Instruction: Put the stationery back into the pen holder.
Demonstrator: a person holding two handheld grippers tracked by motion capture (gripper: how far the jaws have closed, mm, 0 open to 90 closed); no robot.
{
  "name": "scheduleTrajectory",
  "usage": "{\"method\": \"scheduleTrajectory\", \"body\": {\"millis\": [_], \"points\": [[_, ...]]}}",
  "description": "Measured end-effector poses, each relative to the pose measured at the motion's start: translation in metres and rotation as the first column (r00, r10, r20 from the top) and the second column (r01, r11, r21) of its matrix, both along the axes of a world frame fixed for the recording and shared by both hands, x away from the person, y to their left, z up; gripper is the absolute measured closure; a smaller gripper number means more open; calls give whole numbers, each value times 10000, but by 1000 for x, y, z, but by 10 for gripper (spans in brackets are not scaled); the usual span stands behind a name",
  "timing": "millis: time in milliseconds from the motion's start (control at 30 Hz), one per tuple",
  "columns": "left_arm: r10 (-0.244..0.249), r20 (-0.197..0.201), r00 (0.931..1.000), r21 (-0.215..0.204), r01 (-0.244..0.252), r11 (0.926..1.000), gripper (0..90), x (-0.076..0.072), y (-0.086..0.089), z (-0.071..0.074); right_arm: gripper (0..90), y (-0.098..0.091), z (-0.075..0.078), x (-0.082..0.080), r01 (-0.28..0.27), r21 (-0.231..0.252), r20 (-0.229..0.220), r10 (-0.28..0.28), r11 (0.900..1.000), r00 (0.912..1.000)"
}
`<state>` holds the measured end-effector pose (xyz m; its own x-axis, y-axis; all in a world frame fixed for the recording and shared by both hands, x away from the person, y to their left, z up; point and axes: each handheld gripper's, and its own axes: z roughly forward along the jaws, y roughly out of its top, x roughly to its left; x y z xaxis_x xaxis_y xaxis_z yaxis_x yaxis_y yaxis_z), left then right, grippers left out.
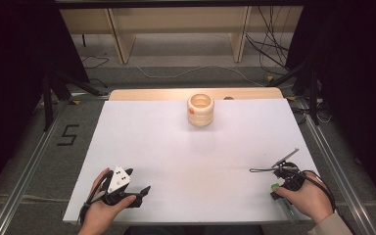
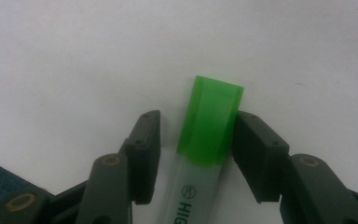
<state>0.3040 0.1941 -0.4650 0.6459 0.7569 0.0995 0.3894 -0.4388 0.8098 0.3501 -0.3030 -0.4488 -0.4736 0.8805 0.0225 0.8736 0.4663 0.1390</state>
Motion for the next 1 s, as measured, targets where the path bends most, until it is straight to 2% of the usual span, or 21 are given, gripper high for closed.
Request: {"method": "scheduleTrajectory", "body": {"millis": [200, 333, 567, 1000], "points": [[32, -2, 10000, -48, -32, 10000, 175, 0, 0, 0, 568, 1, 0, 2, 140, -207, -117, -142, 9997, 9998], [37, -9, 10000, -70, -38, 10000, 175, 0, -1, 0, 602, 5, -1, 3, 318, -513, -147, -326, 9982, 9994], [-15, -34, 10000, 4, 15, 10000, 175, 0, 0, 0, 618, 8, -1, 4, 452, -707, -180, -465, 9965, 9988], [-22, -19, 10000, 2, 22, 10000, 175, 0, 0, 0, 656, 10, -1, 4, 717, -782, -222, -736, 9944, 9970]]}}
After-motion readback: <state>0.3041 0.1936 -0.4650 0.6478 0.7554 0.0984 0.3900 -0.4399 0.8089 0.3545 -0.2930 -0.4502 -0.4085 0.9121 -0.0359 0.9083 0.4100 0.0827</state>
